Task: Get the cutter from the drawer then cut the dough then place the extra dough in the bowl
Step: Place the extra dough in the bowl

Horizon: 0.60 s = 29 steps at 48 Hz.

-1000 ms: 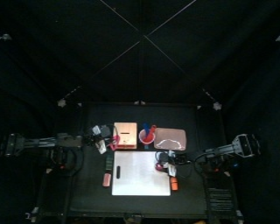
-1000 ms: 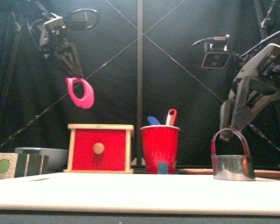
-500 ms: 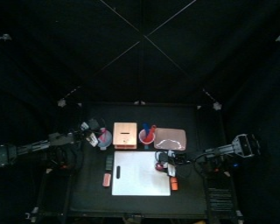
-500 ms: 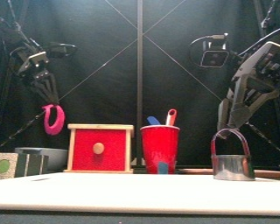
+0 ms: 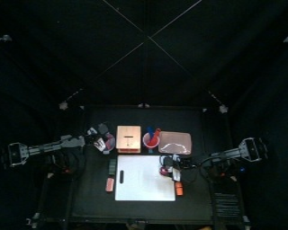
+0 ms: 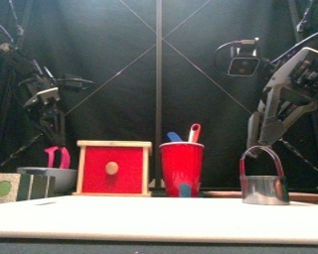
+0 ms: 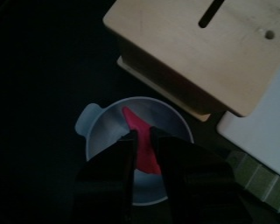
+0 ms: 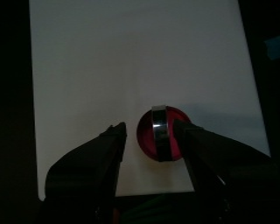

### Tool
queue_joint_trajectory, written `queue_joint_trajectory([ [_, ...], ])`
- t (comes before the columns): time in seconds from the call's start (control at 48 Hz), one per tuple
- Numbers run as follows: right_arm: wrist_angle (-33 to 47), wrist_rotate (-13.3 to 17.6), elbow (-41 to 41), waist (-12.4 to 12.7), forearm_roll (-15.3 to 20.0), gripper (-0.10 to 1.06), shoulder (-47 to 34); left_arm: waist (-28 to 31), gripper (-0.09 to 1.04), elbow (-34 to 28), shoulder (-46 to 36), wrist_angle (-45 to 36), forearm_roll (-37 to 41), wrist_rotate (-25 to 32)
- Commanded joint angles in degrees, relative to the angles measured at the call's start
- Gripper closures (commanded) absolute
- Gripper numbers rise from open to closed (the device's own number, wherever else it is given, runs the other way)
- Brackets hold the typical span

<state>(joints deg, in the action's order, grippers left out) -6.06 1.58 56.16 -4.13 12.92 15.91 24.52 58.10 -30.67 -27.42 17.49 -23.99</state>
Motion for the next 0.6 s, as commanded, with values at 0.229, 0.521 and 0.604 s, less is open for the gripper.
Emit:
queue_joint_trajectory([
  [0.229,0.18,0.00,-0.70,0.00,0.18,0.14,0.70,0.79,0.32,-0.79,3.43,4.13,0.18,0.00],
  [0.521,0.18,0.00,-0.79,-0.18,0.53,0.14,0.70,0.97,0.27,0.88,3.69,3.16,0.70,-0.35],
  [0.604,0.18,0.00,-0.79,-0.18,0.53,0.14,0.70,1.05,0.21,1.05,3.69,3.08,0.62,-0.44],
])
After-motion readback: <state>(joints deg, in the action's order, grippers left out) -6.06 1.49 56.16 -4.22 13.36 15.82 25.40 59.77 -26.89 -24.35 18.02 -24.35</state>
